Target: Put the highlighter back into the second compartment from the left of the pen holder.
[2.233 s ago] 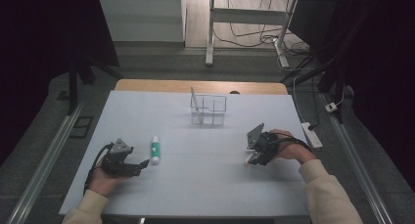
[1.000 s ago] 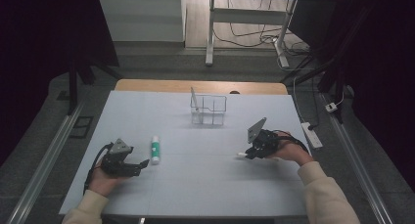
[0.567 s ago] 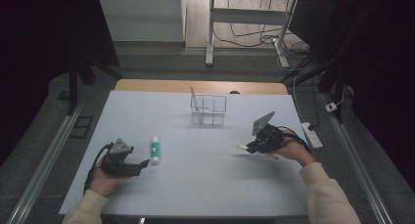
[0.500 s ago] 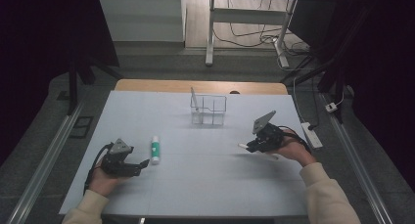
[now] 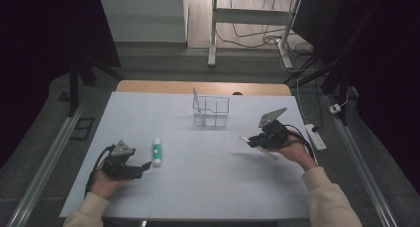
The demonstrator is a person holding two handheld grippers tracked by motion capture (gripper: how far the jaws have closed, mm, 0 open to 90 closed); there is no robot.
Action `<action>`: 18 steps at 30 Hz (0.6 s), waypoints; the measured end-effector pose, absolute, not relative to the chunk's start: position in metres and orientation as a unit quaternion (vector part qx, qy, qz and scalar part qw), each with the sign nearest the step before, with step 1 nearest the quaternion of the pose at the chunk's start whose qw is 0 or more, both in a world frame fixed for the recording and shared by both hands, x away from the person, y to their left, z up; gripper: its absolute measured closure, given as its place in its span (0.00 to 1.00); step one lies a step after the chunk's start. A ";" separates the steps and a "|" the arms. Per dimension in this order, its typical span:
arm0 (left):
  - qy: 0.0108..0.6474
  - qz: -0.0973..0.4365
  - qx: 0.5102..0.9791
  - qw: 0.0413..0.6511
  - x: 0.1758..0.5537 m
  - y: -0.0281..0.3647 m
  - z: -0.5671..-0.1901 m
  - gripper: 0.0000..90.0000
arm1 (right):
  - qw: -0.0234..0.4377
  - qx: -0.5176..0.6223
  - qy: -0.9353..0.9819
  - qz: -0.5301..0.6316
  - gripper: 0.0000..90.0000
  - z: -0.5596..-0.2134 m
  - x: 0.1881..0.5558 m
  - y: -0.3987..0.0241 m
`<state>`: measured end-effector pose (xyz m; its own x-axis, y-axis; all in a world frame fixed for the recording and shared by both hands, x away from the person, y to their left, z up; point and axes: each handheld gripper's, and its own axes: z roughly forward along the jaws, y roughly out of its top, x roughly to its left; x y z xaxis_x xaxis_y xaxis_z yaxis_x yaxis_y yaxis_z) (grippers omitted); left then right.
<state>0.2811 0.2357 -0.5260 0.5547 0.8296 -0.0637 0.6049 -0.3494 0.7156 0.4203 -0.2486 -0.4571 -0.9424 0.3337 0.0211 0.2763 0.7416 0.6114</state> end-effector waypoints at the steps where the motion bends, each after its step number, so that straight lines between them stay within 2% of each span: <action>1: 0.445 0.158 0.806 0.357 0.281 0.236 -0.526 0.20 | 0.047 0.169 0.929 0.327 0.87 -0.456 0.421 -0.249; 18: 0.442 0.160 0.807 0.358 0.280 0.234 -0.525 0.20 | 0.109 0.216 0.883 0.402 0.87 -0.439 0.419 -0.249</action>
